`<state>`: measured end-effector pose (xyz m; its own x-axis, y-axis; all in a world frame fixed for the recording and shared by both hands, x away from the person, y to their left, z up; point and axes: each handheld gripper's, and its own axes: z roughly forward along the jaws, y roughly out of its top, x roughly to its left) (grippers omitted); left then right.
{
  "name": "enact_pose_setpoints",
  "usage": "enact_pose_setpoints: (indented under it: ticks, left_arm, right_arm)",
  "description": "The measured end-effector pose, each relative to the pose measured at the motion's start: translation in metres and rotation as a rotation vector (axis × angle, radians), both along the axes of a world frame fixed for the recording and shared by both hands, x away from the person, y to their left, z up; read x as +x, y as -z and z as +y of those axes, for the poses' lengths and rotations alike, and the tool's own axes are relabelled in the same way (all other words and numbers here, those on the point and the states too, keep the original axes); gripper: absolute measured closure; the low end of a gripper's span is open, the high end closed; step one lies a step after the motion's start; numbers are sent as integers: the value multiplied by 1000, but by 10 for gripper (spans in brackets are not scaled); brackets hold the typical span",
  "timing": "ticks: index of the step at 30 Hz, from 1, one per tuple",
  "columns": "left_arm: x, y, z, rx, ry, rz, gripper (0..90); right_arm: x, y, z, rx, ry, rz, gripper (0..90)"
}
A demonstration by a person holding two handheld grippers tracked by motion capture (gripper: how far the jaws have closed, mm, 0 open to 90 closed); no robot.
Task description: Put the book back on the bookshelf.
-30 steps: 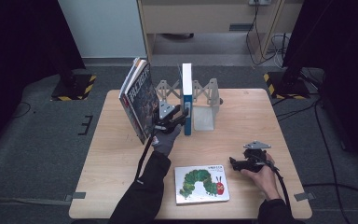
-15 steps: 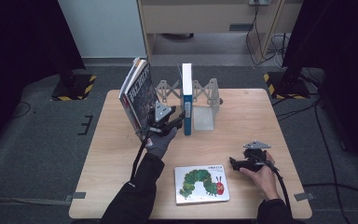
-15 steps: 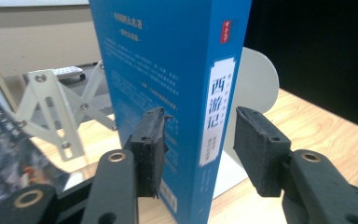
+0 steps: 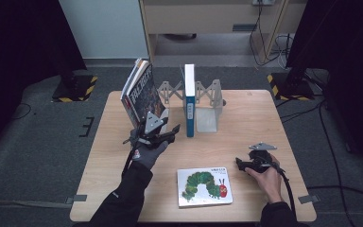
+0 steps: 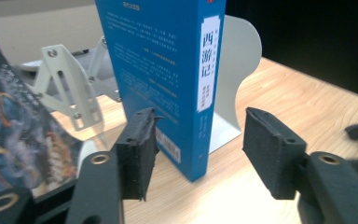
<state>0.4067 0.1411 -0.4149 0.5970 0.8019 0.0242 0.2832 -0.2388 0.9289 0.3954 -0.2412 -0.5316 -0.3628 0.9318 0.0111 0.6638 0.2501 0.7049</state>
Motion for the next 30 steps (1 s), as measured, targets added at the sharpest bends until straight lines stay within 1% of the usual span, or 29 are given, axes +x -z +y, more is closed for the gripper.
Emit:
enact_pose_setpoints:
  ticks: [4, 5, 6, 9, 12, 14, 15, 17, 19, 22, 23, 25, 27, 28, 29, 30]
  left_arm:
    - [-13, 4, 7, 29, 11, 24, 407]
    - [-17, 6, 9, 36, 14, 32, 406]
    - [-20, 8, 10, 44, 18, 40, 405]
    - [-30, 16, 11, 41, 33, 66, 402]
    - [-39, 25, 10, 52, 53, 88, 396]
    - [-45, 31, 10, 55, 62, 109, 391]
    - [-48, 34, 10, 64, 63, 122, 391]
    - [-54, 42, 11, 71, 76, 147, 391]
    - [-59, 48, 12, 71, 78, 159, 392]
    - [-66, 54, 16, 53, 81, 189, 391]
    - [-68, 55, 16, 51, 79, 192, 391]
    - [-71, 57, 17, 60, 79, 192, 382]
    - [-74, 60, 19, 48, 81, 208, 371]
    - [-75, 62, 19, 47, 80, 214, 368]
    - [-76, 65, 19, 52, 80, 223, 367]
    - [-77, 68, 19, 62, 78, 234, 366]
  right_arm:
    - [-4, -11, -1, 43, -10, -31, 230]
    - [-5, -13, -1, 47, -15, -37, 235]
    - [-7, -15, -1, 56, -21, -35, 237]
    - [-11, -21, 0, 81, -34, -48, 254]
    - [-15, -27, 4, 96, -58, -55, 273]
    - [-19, -30, 7, 122, -84, -50, 291]
    - [-21, -31, 8, 134, -93, -53, 297]
    - [-24, -34, 10, 144, -116, -57, 302]
    - [-28, -35, 12, 164, -121, -49, 300]
    - [-33, -36, 14, 167, -138, -39, 295]
    - [-34, -37, 15, 175, -138, -38, 297]
    - [-38, -39, 16, 192, -141, -37, 297]
    - [-41, -40, 15, 204, -149, -41, 298]
    - [-43, -40, 15, 210, -152, -34, 300]
    - [-44, -39, 14, 206, -157, -32, 303]
    - [-46, -39, 14, 213, -155, -28, 305]
